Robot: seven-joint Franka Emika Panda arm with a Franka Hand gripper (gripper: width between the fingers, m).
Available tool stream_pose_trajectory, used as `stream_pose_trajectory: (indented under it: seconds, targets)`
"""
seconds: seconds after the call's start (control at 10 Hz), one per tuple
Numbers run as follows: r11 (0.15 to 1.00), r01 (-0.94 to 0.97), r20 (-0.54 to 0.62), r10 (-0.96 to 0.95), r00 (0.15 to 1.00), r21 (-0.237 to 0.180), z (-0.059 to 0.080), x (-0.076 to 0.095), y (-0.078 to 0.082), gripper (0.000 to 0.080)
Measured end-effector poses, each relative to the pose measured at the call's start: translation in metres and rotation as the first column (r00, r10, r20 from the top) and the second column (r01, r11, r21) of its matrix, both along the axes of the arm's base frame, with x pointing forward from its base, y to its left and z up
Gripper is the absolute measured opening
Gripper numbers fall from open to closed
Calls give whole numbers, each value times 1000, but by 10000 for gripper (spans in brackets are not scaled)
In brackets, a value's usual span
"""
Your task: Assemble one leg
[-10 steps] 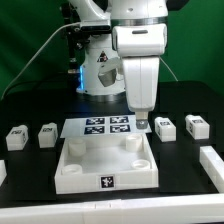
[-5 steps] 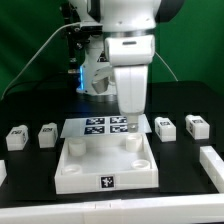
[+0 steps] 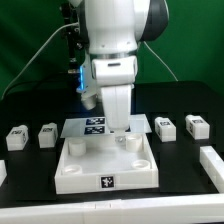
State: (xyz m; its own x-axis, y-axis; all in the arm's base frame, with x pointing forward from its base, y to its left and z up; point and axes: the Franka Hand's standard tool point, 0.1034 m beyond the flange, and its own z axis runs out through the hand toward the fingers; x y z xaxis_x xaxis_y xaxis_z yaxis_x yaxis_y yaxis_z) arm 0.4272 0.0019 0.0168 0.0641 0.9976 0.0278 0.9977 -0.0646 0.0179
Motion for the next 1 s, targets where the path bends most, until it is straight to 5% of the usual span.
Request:
stream_pose_trajectory:
  seconds: [0.6,0.7,0.8,1.0]
  targets:
    - [999,34,-18,-34,999,3,-9,-4,-12,623]
    - [999,34,-18,-34,999,3,-9,-4,-12,446]
    - [999,34,-18,-34,999,3,-9,-4,-12,446]
    - [999,34,-19,-34,999,3,-9,-4,-12,127]
